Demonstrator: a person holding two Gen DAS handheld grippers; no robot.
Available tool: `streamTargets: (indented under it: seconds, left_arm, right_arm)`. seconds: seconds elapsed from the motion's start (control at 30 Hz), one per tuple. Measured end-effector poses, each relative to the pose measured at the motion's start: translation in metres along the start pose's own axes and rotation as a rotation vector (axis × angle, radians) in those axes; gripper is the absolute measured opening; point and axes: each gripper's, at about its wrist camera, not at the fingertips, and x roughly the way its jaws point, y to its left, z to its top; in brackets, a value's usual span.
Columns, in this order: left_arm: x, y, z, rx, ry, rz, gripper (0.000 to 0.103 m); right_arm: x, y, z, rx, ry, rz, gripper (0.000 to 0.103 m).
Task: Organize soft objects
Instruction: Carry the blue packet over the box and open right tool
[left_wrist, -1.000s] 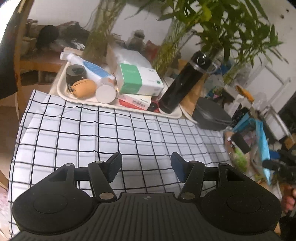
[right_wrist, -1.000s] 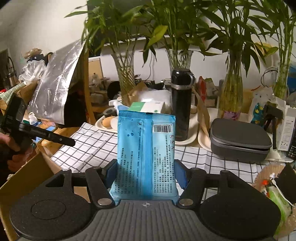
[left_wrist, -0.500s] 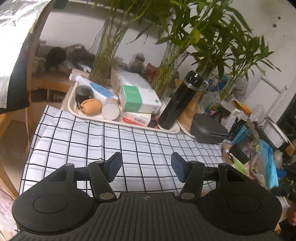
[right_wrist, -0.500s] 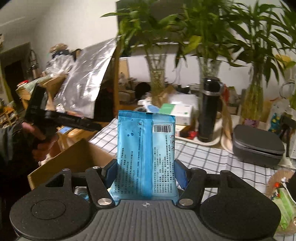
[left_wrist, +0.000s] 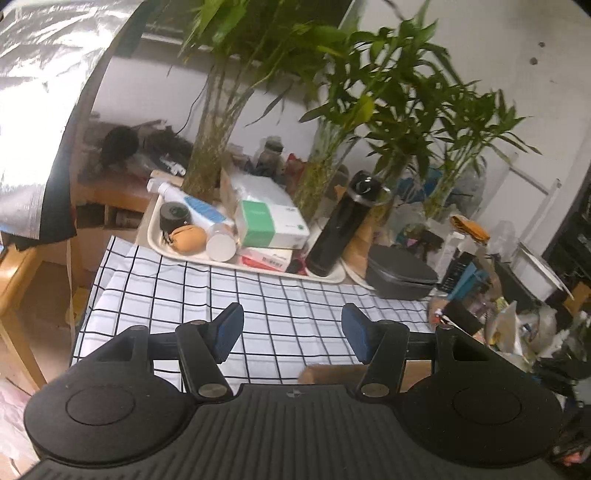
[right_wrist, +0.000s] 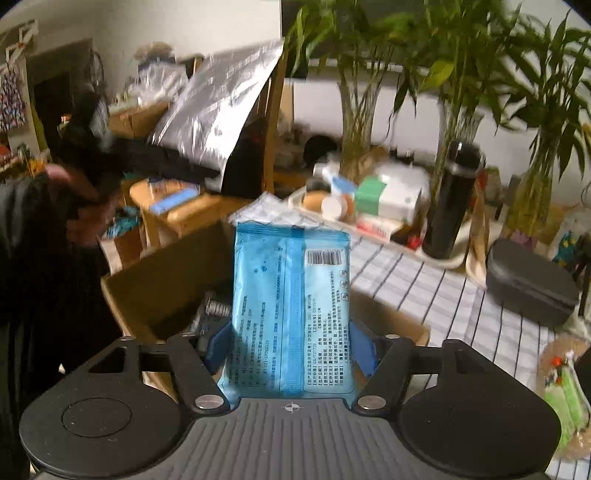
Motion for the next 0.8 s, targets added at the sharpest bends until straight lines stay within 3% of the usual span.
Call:
streamTargets:
  seconds: [0.1,0.17,0.53,0.6,0.8]
  left_arm:
    - [-0.013,-0.009,-0.001,0.005,0.009,-0.014,0.058]
    - [-0.02,-0.015,-0.002,0.008,0.022,-0.012,0.058]
    - [-0.053,-0.05,-0.03,0.067,0.05,0.054,0.06]
    - [-0.062,-0.058,-0.036,0.074,0.032,0.062,0.07]
    - [-0.08,-0.078,-0.054,0.105,-0.009,0.115,0.087]
  right_arm:
    - [-0.003,0.006,-0.003,-0.012,-0.008,-0.007,0.095]
    - [-0.008,0.006,-0.004,0.005,-0.03,-0.009,0.1]
    - [-0.019,0.012,-0.01,0.13,-0.073,-0.15,0.103]
    - [-0.021,0.015,-0.013,0.151,-0.081,-0.183,0.103]
    - [-0.021,0.025,-0.022,0.197,-0.061,-0.309,0.103]
